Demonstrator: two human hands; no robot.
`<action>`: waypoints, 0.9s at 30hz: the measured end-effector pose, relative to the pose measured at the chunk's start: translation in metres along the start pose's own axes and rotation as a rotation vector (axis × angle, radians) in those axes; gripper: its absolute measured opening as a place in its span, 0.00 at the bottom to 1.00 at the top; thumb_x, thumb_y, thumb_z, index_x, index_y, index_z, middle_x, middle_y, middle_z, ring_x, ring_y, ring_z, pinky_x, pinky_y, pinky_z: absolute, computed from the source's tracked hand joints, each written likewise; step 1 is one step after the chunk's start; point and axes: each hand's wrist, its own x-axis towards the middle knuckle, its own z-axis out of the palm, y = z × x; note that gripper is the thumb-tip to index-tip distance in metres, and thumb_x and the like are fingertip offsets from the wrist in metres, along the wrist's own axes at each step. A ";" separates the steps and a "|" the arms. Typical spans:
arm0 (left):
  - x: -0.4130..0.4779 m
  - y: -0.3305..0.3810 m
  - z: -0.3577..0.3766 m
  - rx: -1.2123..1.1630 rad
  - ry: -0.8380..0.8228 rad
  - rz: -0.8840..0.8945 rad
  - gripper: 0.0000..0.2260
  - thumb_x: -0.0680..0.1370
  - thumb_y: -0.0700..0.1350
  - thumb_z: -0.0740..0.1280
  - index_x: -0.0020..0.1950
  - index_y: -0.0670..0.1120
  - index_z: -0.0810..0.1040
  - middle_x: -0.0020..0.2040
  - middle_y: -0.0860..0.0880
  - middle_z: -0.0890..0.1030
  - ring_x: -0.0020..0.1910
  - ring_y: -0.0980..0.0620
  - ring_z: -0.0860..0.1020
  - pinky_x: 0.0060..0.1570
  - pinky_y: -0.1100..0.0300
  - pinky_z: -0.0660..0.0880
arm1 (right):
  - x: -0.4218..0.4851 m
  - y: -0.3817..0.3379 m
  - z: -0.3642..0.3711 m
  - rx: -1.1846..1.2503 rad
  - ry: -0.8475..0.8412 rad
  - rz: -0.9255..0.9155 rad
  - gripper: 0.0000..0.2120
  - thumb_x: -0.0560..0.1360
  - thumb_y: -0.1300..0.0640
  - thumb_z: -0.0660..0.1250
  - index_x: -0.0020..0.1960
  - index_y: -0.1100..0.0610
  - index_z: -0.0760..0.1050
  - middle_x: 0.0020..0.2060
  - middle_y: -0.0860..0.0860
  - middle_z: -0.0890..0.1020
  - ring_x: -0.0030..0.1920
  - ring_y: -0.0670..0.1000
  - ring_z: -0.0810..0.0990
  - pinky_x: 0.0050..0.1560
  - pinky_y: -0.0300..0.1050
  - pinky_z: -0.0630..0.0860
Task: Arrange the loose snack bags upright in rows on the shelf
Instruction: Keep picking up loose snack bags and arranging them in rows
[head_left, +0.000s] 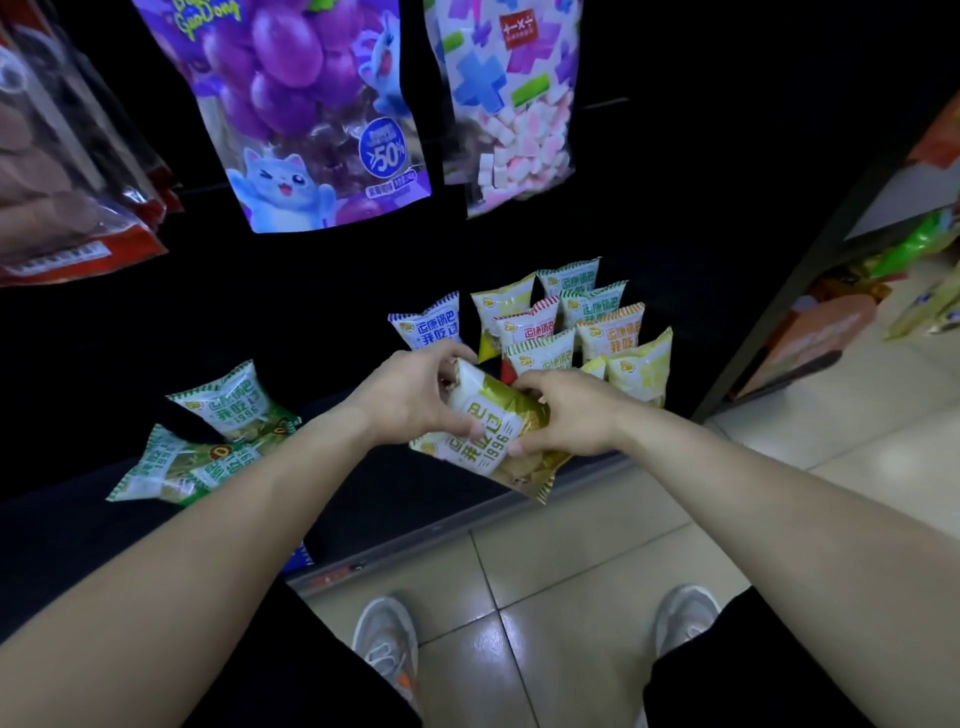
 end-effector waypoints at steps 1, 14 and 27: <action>0.002 -0.002 0.000 -0.093 0.030 -0.007 0.36 0.60 0.56 0.83 0.64 0.59 0.71 0.52 0.59 0.77 0.52 0.57 0.79 0.55 0.58 0.78 | 0.001 0.005 -0.001 0.050 0.019 0.012 0.40 0.66 0.38 0.78 0.73 0.49 0.69 0.64 0.47 0.77 0.61 0.51 0.77 0.60 0.51 0.76; 0.014 -0.023 0.001 -0.145 0.059 -0.106 0.29 0.62 0.57 0.82 0.60 0.52 0.79 0.48 0.56 0.84 0.47 0.57 0.82 0.52 0.58 0.78 | 0.004 0.031 -0.004 0.376 0.039 0.093 0.39 0.71 0.40 0.75 0.76 0.47 0.62 0.68 0.46 0.73 0.65 0.51 0.75 0.57 0.45 0.74; 0.110 -0.094 0.016 0.381 0.062 -0.339 0.43 0.63 0.67 0.76 0.74 0.54 0.68 0.64 0.50 0.78 0.58 0.48 0.79 0.47 0.53 0.78 | 0.022 0.068 0.013 -0.049 -0.093 0.255 0.36 0.74 0.35 0.66 0.77 0.47 0.60 0.72 0.49 0.66 0.69 0.53 0.70 0.62 0.53 0.72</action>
